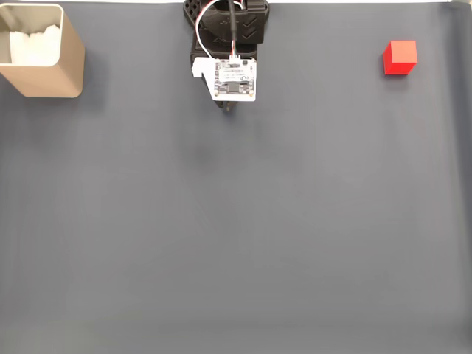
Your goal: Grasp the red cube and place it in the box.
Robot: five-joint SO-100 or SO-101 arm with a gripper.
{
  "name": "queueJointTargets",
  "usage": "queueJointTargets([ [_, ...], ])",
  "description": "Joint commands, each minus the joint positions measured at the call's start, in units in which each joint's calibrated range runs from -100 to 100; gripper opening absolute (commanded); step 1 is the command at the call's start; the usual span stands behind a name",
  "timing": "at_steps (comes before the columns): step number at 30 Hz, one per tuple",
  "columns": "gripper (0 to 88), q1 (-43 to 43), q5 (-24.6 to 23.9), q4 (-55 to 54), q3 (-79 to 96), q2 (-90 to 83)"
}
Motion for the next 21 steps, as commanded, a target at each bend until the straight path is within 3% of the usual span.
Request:
queueJointTargets([
  [1,0.0,0.3,0.0,-5.7,0.7,0.7],
  [9,0.0,0.4,0.7,-16.7,-1.7,6.9],
  [21,0.0,-3.7,0.7,-17.9,-21.6,24.6],
])
